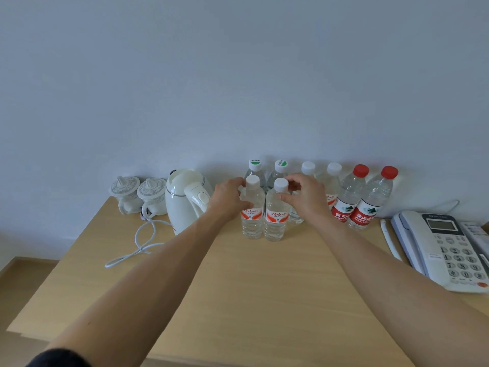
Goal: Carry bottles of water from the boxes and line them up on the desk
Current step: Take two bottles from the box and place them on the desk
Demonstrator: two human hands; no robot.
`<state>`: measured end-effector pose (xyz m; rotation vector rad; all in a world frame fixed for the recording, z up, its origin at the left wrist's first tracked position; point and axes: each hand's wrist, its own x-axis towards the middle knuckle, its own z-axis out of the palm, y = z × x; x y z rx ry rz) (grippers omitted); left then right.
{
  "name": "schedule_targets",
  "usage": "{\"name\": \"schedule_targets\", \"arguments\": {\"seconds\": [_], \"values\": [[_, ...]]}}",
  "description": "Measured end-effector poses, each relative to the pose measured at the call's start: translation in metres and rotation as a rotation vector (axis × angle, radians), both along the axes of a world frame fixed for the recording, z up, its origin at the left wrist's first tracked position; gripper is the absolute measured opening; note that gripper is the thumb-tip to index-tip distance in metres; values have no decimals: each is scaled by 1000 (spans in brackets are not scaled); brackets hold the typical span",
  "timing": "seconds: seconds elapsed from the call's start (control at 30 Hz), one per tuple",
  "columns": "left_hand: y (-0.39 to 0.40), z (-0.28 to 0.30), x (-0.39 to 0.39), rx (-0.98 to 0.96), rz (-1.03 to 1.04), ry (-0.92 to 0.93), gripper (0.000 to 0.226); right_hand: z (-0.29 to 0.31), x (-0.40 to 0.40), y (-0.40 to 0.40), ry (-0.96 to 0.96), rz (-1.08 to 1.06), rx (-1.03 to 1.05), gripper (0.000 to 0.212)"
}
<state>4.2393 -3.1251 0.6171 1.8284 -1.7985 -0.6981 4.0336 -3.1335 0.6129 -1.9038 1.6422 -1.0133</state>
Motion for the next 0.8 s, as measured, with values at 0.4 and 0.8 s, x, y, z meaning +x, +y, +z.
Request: {"name": "schedule_targets", "arguments": {"seconds": [0.4,0.8], "values": [[11,16,5,-77,-36,-43,70,1,-2,6,10,-3,-25,36],[-1,55,4,-238,-85,-468,55,21,-19,7,336,-86,-123,48]]}}
